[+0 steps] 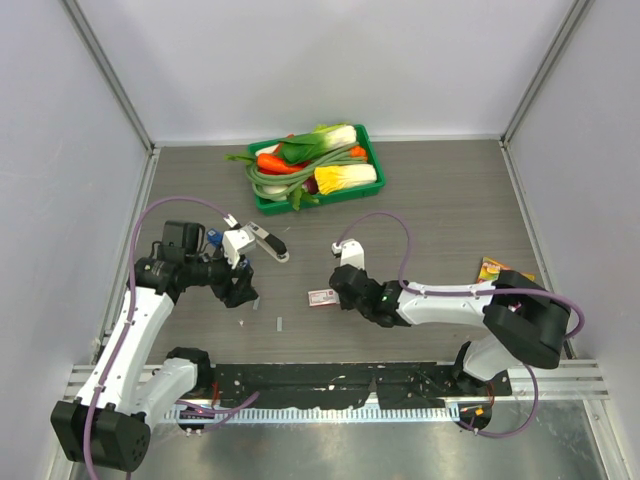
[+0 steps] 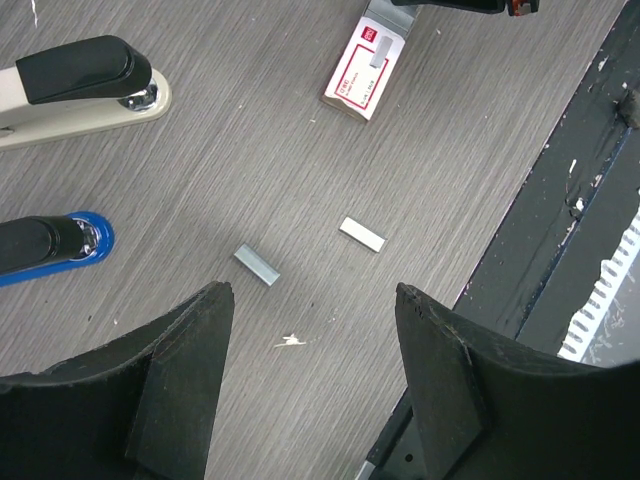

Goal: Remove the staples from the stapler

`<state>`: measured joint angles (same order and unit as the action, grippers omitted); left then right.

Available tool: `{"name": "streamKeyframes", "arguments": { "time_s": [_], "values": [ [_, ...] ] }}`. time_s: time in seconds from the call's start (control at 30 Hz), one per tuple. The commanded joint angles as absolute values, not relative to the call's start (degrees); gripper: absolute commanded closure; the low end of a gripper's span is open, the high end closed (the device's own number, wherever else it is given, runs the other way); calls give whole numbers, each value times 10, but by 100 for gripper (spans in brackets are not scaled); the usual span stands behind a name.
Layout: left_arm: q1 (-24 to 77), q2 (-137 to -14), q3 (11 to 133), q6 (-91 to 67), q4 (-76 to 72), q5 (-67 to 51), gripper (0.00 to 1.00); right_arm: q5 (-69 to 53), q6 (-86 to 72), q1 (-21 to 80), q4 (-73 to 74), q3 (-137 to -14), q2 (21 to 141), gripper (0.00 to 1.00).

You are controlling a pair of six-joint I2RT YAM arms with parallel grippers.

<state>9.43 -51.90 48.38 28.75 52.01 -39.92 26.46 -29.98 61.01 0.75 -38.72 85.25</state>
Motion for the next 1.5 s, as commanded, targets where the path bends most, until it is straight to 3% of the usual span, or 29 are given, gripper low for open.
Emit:
{"name": "streamKeyframes", "arguments": {
  "time_s": [0.0,0.17,0.37,0.63,0.87,1.0,1.07,1.2,1.47],
  "values": [
    [97,-515,491,288,515,-396,30,269,-284,613,-4,-427,825,89],
    [97,-517,498,282,505,-367,27,253,-258,622,-4,-471,855,80],
    [98,-555,483,270,490,-342,29,271,-252,642,14,-506,877,79],
    [161,-688,496,236,432,-235,37,296,-257,641,17,-447,779,64],
    [203,-744,485,208,406,-187,40,298,-270,641,33,-417,754,63],
    [203,-730,518,196,419,-161,39,263,-282,642,22,-428,772,50],
    [186,-715,545,181,425,-155,38,244,-289,643,25,-467,812,46],
    [124,-690,574,180,453,-197,36,240,-293,689,51,-557,895,28],
    [4,-687,586,224,490,-224,37,256,-342,767,147,-692,1025,19]
  ]
}}
